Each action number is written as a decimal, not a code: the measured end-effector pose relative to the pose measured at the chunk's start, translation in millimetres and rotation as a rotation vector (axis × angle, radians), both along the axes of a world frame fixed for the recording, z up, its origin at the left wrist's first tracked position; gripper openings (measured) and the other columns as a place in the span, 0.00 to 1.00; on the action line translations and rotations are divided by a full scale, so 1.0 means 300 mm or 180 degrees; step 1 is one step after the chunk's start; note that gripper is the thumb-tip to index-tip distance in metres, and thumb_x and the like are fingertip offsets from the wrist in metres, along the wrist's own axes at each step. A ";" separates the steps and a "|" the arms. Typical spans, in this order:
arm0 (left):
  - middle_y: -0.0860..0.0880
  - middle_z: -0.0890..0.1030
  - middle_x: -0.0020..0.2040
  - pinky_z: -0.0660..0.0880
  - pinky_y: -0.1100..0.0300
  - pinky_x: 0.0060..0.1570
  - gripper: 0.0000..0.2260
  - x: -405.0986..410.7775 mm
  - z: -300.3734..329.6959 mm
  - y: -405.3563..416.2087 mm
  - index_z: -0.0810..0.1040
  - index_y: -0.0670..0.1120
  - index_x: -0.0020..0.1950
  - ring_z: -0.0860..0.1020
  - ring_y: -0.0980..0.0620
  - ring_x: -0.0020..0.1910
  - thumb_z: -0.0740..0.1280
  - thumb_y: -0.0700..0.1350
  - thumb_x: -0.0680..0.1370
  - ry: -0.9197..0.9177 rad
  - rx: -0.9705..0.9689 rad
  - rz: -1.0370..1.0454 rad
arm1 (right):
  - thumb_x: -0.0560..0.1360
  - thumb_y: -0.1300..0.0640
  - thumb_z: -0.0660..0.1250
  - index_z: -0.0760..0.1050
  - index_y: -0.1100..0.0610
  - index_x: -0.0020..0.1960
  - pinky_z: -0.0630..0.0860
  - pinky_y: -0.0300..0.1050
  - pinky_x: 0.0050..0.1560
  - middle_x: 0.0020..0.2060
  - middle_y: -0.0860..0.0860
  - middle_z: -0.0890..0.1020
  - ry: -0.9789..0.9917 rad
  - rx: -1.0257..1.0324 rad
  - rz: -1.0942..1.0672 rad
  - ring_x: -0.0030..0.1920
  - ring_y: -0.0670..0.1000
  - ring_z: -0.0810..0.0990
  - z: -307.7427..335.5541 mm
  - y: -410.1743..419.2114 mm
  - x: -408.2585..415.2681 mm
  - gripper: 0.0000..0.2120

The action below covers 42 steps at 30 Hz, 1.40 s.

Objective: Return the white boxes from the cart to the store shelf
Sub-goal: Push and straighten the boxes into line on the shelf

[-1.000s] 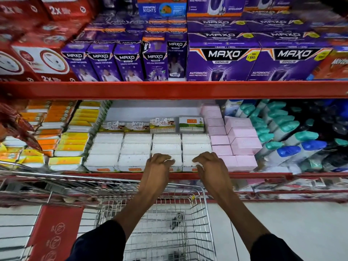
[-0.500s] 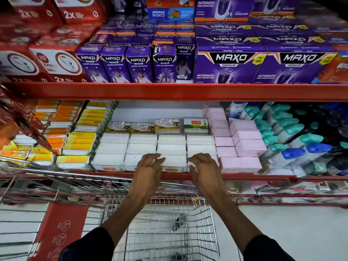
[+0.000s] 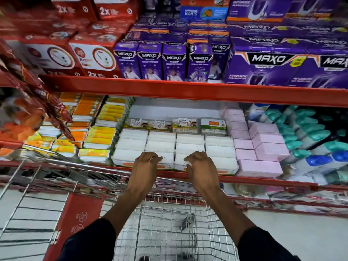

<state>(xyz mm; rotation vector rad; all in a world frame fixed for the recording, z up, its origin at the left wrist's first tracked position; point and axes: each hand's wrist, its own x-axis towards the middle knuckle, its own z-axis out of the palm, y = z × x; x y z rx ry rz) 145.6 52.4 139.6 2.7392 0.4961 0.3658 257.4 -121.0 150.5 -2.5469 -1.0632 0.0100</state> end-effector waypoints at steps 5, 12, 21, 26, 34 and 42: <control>0.39 0.83 0.55 0.79 0.44 0.55 0.16 -0.076 -0.003 0.067 0.84 0.40 0.57 0.79 0.38 0.55 0.72 0.29 0.71 -0.0289 0.0040 0.0184 | 0.73 0.66 0.69 0.80 0.55 0.59 0.78 0.50 0.56 0.54 0.52 0.83 -0.0035 0.0163 0.0324 0.55 0.55 0.79 0.004 0.110 -0.080 0.16; 0.41 0.82 0.56 0.77 0.42 0.56 0.15 -0.146 -0.046 0.187 0.80 0.42 0.61 0.77 0.41 0.57 0.67 0.36 0.75 0.0004 0.0074 0.0048 | 0.73 0.64 0.68 0.79 0.54 0.60 0.78 0.50 0.58 0.56 0.51 0.83 -0.0034 -0.0203 0.0347 0.57 0.53 0.78 -0.041 0.233 -0.131 0.17; 0.44 0.50 0.81 0.44 0.42 0.77 0.33 -0.277 -0.147 0.193 0.52 0.44 0.80 0.45 0.47 0.80 0.57 0.60 0.82 0.0401 0.0475 -0.0199 | 0.82 0.39 0.48 0.43 0.54 0.79 0.43 0.56 0.77 0.80 0.52 0.44 0.0049 -0.0339 0.0525 0.79 0.51 0.37 -0.131 0.213 -0.287 0.33; 0.44 0.48 0.82 0.47 0.41 0.77 0.35 -0.274 -0.150 0.194 0.50 0.43 0.80 0.44 0.47 0.80 0.57 0.62 0.81 0.0469 0.0403 -0.0302 | 0.81 0.35 0.44 0.40 0.56 0.79 0.42 0.57 0.76 0.80 0.53 0.41 -0.0027 -0.0560 0.0451 0.78 0.52 0.36 -0.159 0.217 -0.290 0.36; 0.44 0.46 0.82 0.47 0.40 0.77 0.36 -0.263 -0.121 0.149 0.47 0.43 0.80 0.43 0.48 0.80 0.53 0.64 0.81 0.0478 0.0418 -0.0311 | 0.80 0.35 0.46 0.40 0.55 0.79 0.44 0.59 0.78 0.80 0.52 0.41 -0.0055 -0.0409 0.0221 0.79 0.52 0.36 -0.133 0.152 -0.264 0.37; 0.44 0.46 0.82 0.49 0.37 0.76 0.36 -0.170 -0.112 0.053 0.47 0.43 0.80 0.42 0.47 0.80 0.52 0.65 0.81 0.0583 0.0554 -0.0488 | 0.80 0.36 0.48 0.40 0.57 0.79 0.47 0.59 0.77 0.80 0.54 0.42 -0.0066 -0.0419 -0.0207 0.79 0.53 0.39 -0.166 -0.016 -0.149 0.38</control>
